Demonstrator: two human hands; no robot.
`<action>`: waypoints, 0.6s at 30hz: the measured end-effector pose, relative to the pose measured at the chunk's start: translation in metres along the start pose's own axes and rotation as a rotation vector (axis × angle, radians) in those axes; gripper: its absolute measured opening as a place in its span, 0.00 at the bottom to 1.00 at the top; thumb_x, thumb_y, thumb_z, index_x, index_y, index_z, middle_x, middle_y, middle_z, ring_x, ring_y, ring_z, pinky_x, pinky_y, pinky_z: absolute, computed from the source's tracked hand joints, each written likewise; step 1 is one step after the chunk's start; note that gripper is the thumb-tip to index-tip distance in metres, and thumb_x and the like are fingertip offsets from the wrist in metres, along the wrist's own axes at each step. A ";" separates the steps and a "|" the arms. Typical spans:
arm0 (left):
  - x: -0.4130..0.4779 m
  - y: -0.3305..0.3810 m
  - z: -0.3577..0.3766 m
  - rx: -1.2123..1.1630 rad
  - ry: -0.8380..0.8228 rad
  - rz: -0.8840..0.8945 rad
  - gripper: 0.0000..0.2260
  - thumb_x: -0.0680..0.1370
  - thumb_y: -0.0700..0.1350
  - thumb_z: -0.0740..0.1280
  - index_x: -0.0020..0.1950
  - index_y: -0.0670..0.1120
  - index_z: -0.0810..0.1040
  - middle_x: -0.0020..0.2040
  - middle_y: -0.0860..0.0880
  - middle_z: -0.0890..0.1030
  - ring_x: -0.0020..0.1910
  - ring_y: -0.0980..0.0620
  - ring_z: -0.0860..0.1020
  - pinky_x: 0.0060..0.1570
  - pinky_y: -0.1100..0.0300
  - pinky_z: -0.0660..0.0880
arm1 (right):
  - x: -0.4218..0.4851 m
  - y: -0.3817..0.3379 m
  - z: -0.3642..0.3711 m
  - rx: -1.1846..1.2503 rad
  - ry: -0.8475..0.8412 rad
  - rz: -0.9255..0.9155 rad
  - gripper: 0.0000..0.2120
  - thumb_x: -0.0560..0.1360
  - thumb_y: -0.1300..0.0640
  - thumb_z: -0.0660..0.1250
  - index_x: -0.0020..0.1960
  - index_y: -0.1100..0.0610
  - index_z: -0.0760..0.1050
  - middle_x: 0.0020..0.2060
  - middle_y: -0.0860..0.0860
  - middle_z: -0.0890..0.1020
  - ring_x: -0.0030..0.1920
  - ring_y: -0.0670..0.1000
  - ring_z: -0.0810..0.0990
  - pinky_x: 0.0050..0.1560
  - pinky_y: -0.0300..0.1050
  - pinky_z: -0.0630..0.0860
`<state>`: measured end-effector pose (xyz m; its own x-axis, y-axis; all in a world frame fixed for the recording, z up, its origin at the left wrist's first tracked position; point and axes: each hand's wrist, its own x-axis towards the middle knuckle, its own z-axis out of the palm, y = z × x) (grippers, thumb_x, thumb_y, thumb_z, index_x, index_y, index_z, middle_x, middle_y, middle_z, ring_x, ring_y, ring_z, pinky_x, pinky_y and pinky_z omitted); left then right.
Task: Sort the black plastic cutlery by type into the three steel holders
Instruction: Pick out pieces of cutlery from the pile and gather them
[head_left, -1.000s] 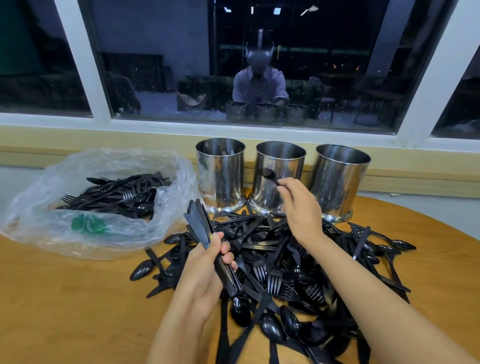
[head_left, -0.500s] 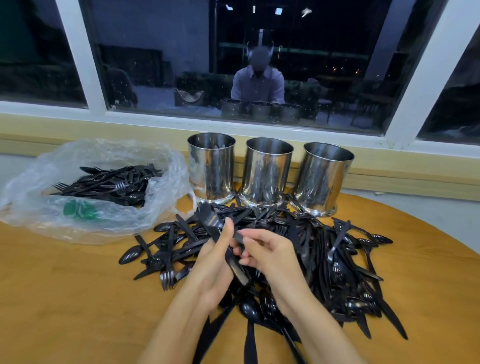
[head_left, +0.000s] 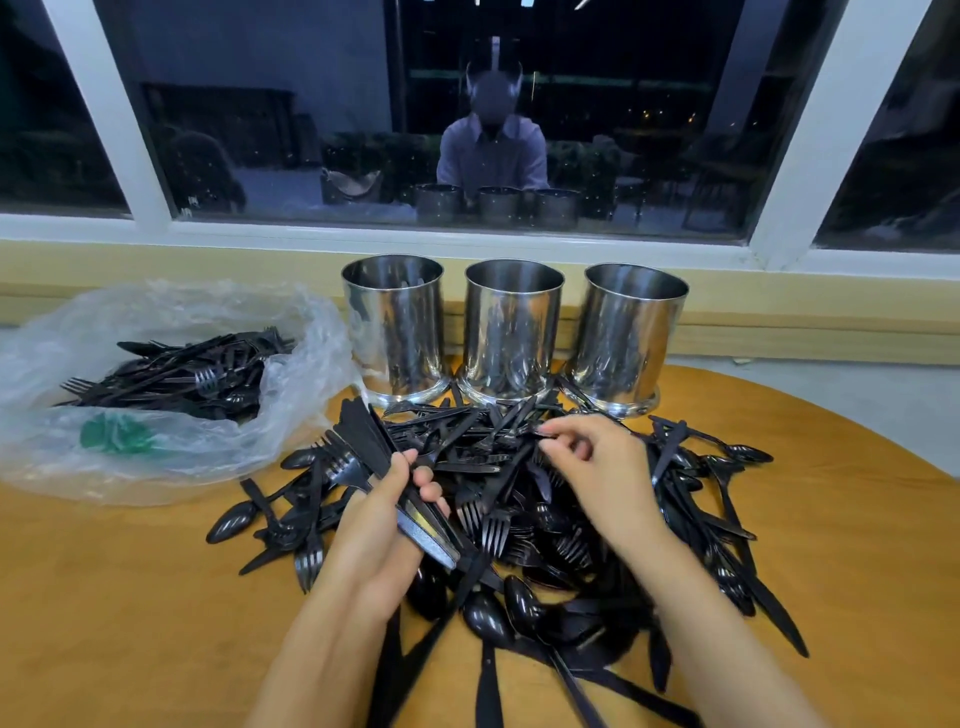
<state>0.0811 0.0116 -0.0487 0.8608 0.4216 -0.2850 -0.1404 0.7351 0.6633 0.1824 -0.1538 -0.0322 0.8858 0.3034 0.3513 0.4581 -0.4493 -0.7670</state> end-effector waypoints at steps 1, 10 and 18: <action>0.001 0.000 -0.001 -0.001 -0.001 -0.009 0.07 0.83 0.44 0.58 0.52 0.43 0.73 0.34 0.50 0.72 0.30 0.54 0.71 0.40 0.56 0.70 | 0.012 0.009 -0.005 -0.077 -0.001 0.007 0.08 0.75 0.62 0.70 0.50 0.51 0.82 0.38 0.45 0.79 0.33 0.40 0.71 0.39 0.30 0.68; -0.004 -0.001 0.005 0.003 0.017 -0.028 0.08 0.83 0.43 0.59 0.51 0.42 0.75 0.33 0.49 0.72 0.29 0.53 0.71 0.39 0.56 0.70 | 0.076 0.046 -0.008 -0.670 -0.381 0.012 0.24 0.77 0.71 0.62 0.68 0.51 0.74 0.66 0.56 0.73 0.65 0.59 0.72 0.59 0.53 0.75; -0.007 -0.002 0.008 0.007 0.008 -0.037 0.08 0.83 0.43 0.58 0.52 0.42 0.75 0.32 0.49 0.72 0.29 0.53 0.71 0.39 0.56 0.70 | 0.073 0.048 -0.002 -0.820 -0.315 -0.106 0.12 0.80 0.56 0.63 0.61 0.46 0.78 0.56 0.53 0.77 0.54 0.55 0.78 0.50 0.48 0.75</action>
<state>0.0791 0.0027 -0.0431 0.8615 0.3983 -0.3151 -0.1048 0.7466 0.6570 0.2693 -0.1546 -0.0422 0.8295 0.5403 0.1416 0.5528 -0.8304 -0.0697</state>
